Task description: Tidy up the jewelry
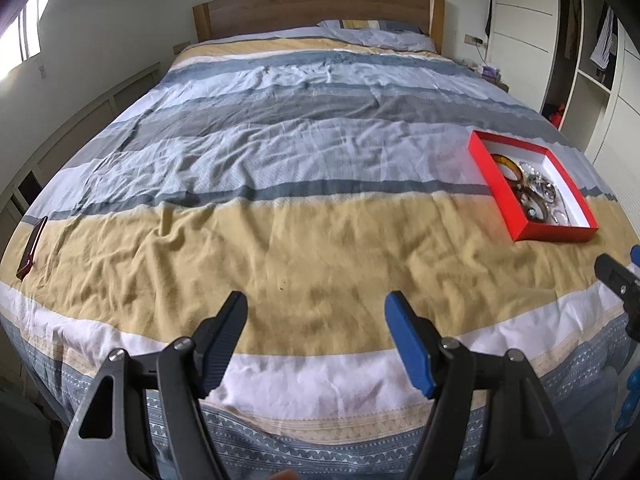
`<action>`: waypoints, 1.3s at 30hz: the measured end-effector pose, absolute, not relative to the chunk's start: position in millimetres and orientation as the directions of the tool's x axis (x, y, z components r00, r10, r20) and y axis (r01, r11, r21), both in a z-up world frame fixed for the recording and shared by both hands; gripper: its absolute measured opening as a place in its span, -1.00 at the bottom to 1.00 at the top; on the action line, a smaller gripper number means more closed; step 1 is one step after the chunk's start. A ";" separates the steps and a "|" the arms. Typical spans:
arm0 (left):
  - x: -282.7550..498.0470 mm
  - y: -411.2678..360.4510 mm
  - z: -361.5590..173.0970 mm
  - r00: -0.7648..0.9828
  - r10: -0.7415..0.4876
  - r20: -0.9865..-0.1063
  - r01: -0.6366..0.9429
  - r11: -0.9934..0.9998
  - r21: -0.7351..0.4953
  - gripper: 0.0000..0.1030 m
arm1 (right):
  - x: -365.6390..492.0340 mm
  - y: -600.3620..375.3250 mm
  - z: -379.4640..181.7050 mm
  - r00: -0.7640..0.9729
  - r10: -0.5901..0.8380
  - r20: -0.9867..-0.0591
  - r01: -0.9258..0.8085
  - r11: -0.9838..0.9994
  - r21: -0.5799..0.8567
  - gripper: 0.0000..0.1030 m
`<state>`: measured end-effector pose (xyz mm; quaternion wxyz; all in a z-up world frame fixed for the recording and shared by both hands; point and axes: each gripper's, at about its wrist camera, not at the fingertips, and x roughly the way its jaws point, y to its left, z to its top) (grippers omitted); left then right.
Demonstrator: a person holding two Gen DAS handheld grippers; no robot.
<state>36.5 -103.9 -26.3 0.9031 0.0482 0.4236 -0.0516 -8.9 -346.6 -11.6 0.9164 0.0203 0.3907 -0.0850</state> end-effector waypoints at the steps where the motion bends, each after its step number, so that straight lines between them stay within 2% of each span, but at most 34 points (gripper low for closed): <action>1: 36.5 -104.2 -26.3 0.635 -0.052 -0.771 0.136 0.990 0.044 0.35 | -9.3 -347.4 -10.7 0.682 -0.146 -0.716 0.174 0.984 -0.035 0.99; 12: 31.8 -103.2 -26.1 0.622 0.007 -0.783 0.125 0.986 0.108 0.35 | -10.0 -353.5 -10.3 0.694 -0.136 -0.707 0.173 0.985 -0.020 0.99; 31: 28.3 -91.1 -29.7 0.616 0.020 -0.788 0.104 0.989 0.106 0.35 | -11.7 -354.2 -12.9 0.688 -0.130 -0.714 0.166 0.986 -0.020 0.99; 39: 29.8 -87.7 -38.5 0.589 0.013 -0.808 0.099 0.991 0.088 0.35 | -9.1 -353.0 -24.7 0.643 -0.115 -0.757 0.156 0.988 -0.018 0.99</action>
